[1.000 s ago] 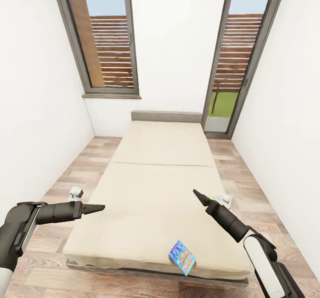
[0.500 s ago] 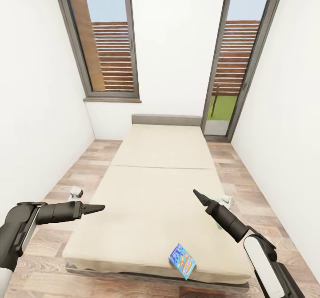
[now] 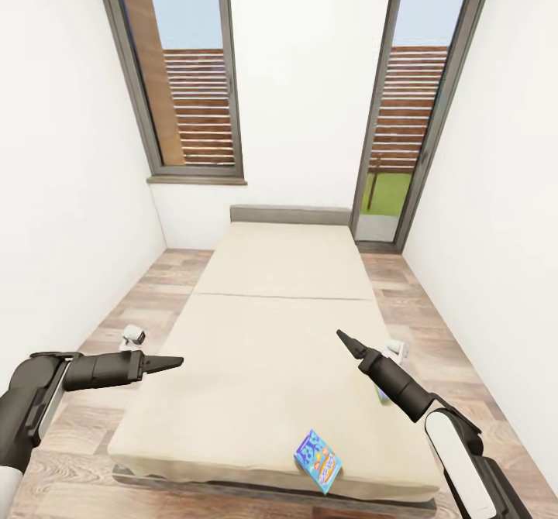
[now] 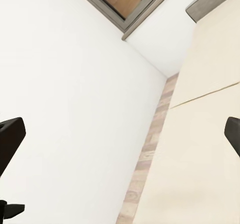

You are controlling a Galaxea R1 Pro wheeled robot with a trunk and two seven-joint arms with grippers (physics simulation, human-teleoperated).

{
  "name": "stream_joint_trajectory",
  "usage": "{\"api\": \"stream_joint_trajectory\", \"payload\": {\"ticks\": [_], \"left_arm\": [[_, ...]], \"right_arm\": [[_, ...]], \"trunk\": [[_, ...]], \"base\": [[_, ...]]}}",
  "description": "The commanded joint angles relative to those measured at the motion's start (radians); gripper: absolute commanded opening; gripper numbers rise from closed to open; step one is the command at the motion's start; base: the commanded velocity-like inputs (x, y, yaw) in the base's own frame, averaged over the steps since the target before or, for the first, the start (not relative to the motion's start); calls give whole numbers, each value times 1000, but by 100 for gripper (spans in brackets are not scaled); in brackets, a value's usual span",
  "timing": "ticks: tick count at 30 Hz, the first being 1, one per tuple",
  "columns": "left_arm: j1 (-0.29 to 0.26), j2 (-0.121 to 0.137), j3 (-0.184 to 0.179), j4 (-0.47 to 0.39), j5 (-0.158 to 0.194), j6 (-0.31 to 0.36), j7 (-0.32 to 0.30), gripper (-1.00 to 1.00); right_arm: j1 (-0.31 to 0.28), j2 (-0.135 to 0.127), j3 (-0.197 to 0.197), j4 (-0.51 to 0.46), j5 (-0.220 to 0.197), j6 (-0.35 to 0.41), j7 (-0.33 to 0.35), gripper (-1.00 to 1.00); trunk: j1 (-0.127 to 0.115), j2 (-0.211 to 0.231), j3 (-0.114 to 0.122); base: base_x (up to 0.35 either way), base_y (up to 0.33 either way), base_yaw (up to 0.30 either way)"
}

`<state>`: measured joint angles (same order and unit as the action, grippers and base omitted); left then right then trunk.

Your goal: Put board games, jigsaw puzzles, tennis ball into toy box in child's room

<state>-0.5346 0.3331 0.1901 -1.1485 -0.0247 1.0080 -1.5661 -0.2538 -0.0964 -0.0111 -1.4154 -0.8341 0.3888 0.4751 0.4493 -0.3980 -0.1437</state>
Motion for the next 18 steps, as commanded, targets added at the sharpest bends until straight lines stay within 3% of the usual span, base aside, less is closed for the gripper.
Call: {"api": "stream_joint_trajectory", "payload": {"ticks": [1, 18], "left_arm": [[-1, 0, 0, 0, -3, 11, -5, 100], [-1, 0, 1, 0, -3, 11, -3, 100]], "right_arm": [[-1, 0, -1, 0, -10, 9, 0, 100], [-1, 1, -1, 0, -10, 9, 0, 100]], "trunk": [[1, -2, 0], [1, -2, 28]], "base": [[0, 0, 0], [0, 0, 0]]}}
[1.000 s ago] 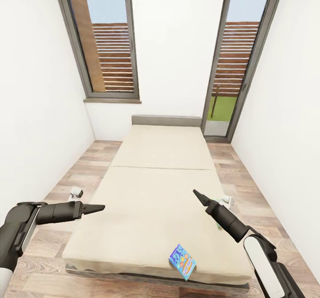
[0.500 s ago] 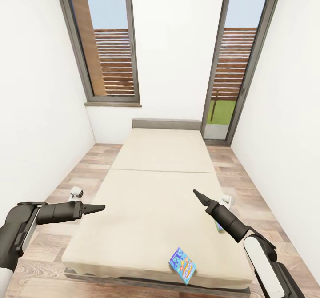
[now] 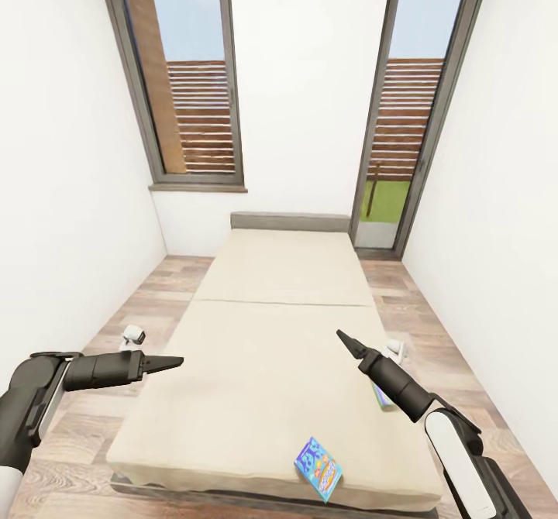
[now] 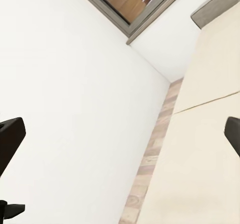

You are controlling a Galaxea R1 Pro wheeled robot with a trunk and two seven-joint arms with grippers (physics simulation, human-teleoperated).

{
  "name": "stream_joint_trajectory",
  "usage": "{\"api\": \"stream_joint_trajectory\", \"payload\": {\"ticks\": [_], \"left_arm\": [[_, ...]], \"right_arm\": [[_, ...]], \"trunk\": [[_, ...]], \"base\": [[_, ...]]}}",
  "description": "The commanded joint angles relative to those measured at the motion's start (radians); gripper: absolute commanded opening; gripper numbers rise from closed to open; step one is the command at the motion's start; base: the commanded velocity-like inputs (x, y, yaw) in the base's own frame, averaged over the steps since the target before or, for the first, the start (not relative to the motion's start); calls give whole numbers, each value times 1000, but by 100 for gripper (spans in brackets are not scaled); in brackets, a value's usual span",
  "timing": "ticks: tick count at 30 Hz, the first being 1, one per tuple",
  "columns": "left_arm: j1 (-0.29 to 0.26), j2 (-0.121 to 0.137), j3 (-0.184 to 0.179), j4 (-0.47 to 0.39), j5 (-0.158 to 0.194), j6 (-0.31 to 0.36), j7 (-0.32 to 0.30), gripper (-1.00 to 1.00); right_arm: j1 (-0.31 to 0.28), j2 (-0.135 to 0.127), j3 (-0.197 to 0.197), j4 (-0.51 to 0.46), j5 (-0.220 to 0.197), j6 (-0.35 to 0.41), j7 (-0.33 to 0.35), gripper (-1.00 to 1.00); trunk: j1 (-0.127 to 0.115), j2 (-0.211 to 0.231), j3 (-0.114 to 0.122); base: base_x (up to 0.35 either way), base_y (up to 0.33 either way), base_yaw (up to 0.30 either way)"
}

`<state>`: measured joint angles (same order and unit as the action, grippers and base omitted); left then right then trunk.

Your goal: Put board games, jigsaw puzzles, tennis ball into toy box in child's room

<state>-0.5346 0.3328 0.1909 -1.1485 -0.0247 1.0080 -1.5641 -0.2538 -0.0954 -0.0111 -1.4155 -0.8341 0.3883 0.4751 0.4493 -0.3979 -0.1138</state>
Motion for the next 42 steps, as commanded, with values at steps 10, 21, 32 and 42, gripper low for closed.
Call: {"api": "stream_joint_trajectory", "payload": {"ticks": [10, 21, 32, 42], "left_arm": [[-1, 0, 0, 0, -3, 11, -4, 100], [-1, -1, 0, 0, -3, 11, 3, 100], [-1, 4, 4, 0, -2, 9, 3, 100], [-2, 10, 9, 1, -1, 8, 1, 100]], "right_arm": [[-1, 0, -1, 0, -10, 9, 0, 100], [-1, 0, -1, 1, -11, 9, 0, 100], [-1, -1, -1, 1, -11, 9, 0, 100], [-1, -1, -1, 1, -12, 9, 0, 100]], "trunk": [[1, -2, 14], [1, -2, 33], [1, -2, 51], [1, -2, 67]], "base": [[0, 0, 0], [0, 0, 0], [0, 0, 0], [0, 0, 0]]}}
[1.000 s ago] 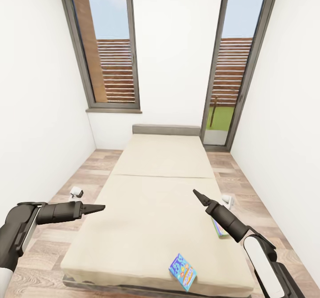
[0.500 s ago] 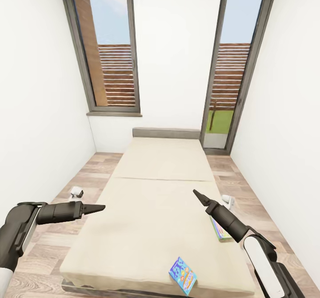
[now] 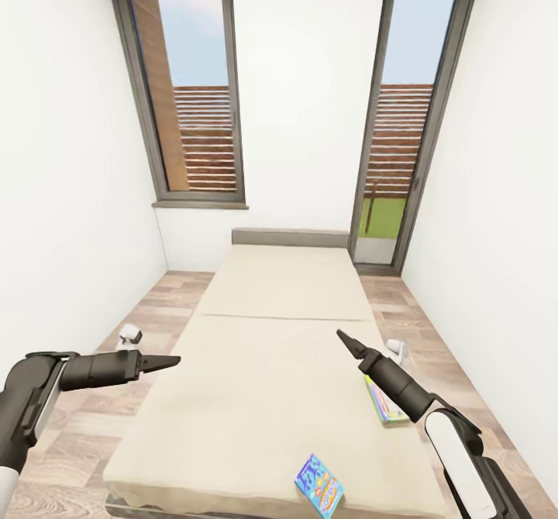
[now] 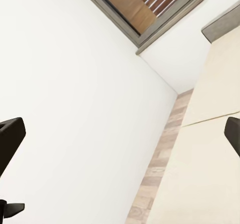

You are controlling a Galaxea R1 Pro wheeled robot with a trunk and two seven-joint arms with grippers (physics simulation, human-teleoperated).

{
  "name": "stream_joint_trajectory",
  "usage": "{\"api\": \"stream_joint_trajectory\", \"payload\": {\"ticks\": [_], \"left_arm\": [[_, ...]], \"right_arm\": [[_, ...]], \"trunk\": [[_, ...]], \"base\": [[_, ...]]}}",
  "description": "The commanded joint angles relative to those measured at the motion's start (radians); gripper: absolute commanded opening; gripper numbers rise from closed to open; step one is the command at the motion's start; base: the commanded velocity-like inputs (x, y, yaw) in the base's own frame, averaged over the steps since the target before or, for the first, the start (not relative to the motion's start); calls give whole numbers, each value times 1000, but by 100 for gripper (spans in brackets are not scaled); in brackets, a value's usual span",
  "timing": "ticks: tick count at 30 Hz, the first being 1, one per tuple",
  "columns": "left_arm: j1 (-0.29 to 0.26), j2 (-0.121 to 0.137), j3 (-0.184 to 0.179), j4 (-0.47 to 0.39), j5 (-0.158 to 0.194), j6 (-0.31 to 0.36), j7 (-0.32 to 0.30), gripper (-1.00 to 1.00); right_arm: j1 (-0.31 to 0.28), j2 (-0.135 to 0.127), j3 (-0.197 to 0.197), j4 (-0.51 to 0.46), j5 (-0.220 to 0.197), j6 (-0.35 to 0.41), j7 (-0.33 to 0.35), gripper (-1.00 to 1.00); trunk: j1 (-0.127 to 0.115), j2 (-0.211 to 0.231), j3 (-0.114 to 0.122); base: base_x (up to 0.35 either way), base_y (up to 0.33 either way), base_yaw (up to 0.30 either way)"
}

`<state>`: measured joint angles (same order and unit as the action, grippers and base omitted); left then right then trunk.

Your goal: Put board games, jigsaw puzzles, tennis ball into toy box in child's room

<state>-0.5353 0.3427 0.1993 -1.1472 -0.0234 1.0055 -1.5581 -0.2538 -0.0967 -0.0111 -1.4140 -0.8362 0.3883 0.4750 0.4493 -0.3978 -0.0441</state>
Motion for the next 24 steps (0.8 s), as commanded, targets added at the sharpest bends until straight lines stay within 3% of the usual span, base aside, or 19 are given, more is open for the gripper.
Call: {"api": "stream_joint_trajectory", "payload": {"ticks": [1, 24], "left_arm": [[-1, 1, 1, 0, -3, 10, -5, 100], [-2, 2, 2, 0, -3, 10, 6, 100]], "right_arm": [[-1, 0, -1, 0, -10, 9, 0, 100], [-1, 0, -3, 0, -9, 9, 0, 100]], "trunk": [[1, -2, -1], [1, -2, 37]], "base": [[0, 0, 0], [0, 0, 0]]}}
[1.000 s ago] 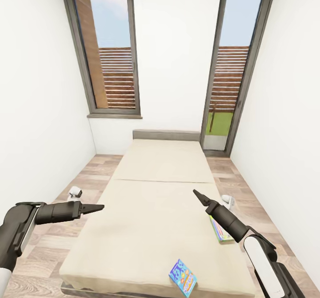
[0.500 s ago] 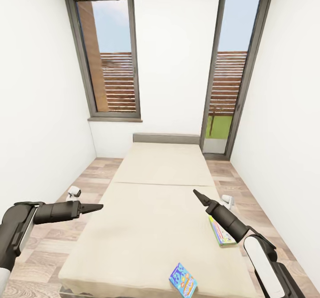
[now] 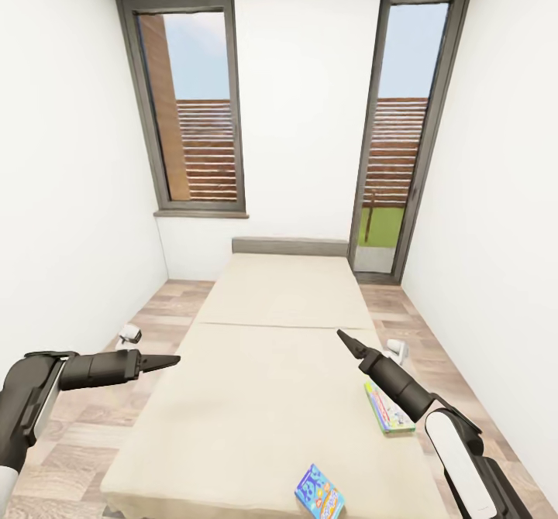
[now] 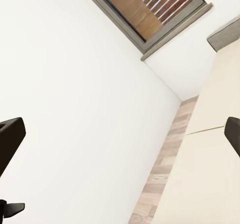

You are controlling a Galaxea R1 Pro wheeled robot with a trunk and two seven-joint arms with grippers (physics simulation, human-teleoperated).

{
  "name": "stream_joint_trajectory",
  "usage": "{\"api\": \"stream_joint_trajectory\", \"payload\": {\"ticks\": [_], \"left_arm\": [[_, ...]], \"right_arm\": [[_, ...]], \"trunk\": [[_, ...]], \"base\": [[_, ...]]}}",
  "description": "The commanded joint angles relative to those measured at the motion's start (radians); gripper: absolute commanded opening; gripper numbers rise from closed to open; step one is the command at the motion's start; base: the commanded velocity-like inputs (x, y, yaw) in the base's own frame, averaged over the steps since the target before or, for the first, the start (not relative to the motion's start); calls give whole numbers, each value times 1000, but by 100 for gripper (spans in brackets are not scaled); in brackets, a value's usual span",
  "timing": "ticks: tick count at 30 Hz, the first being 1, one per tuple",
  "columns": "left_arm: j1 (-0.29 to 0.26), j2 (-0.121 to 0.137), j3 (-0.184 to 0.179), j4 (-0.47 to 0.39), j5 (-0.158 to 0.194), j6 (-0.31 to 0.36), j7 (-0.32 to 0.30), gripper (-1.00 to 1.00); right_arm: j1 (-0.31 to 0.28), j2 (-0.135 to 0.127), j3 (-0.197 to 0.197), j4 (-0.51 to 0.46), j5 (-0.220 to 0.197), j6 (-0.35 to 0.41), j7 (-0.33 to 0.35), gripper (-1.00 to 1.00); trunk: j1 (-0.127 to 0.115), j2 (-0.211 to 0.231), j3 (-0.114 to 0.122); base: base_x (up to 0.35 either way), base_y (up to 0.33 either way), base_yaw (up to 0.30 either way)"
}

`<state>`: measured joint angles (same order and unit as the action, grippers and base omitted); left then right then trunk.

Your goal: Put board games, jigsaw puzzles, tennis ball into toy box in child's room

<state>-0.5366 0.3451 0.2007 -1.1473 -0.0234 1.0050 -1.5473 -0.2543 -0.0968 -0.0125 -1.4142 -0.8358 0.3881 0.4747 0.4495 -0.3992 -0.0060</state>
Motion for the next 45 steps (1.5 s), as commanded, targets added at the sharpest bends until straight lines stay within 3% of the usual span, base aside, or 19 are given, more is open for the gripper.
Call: {"api": "stream_joint_trajectory", "payload": {"ticks": [1, 20, 45], "left_arm": [[0, 0, 0, 0, -3, 11, -4, 100], [0, -1, -5, 0, -3, 11, 0, 100], [0, -3, -7, 0, -3, 11, 2, 100]], "right_arm": [[0, 0, -1, 0, -10, 9, 1, 100], [0, 0, -1, -2, -10, 10, 1, 100], [0, -4, -1, 0, -15, 11, 1, 100]], "trunk": [[0, -1, 1], [0, -1, 32], [0, -1, 34]], "base": [[0, 0, 0], [0, 0, 0], [0, 0, 0]]}}
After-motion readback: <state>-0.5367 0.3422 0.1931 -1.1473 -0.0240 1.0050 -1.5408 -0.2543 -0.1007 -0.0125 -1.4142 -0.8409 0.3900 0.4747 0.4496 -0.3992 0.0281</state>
